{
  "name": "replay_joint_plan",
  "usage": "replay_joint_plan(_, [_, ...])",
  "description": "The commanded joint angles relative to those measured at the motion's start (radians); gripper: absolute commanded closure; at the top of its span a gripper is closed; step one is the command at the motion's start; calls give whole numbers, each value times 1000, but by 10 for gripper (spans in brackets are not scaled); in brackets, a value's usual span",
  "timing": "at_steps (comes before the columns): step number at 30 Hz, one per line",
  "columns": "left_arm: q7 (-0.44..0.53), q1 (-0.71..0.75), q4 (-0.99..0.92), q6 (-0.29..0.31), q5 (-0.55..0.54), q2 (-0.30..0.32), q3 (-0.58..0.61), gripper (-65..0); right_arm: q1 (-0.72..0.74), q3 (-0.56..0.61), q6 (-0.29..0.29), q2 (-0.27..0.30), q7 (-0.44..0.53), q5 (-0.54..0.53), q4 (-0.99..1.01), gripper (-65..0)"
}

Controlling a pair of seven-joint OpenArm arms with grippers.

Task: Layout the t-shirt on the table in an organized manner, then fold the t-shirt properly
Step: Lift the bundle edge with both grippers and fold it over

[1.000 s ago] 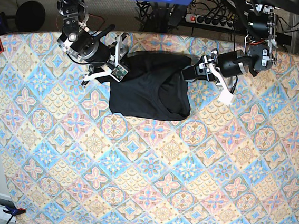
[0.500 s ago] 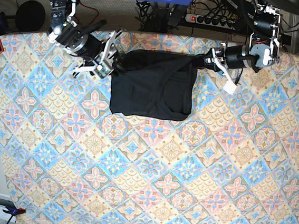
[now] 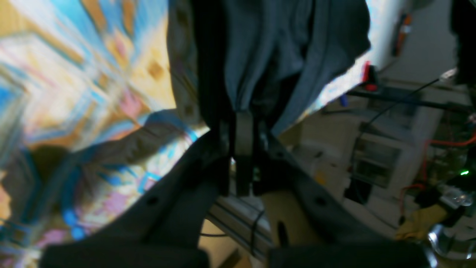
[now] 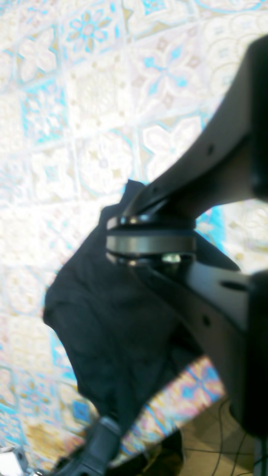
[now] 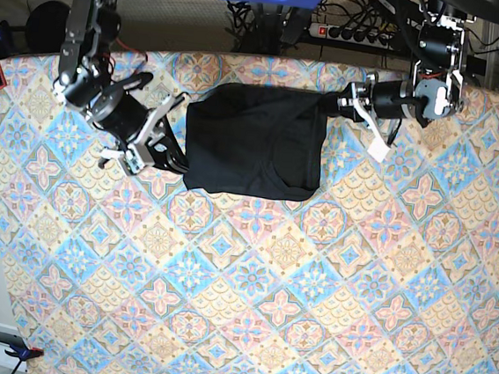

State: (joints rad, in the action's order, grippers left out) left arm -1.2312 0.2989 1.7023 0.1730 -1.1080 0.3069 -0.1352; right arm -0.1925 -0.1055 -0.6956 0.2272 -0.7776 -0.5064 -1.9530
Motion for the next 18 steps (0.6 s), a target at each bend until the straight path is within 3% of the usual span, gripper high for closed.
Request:
replay_joint_plan(1, [0, 0, 15, 1, -5, 4, -4, 0, 34, 17, -3, 5, 20, -24, -6, -23])
replay_joint_plan(11, [0, -2, 17, 1, -5, 2, -2, 0, 80, 186, -3, 10, -16, -19, 123, -21])
replay_joint_plan(18, [0, -19, 15, 1, -5, 2, -2, 0, -6, 252, -3, 10, -82, 190, 148, -20])
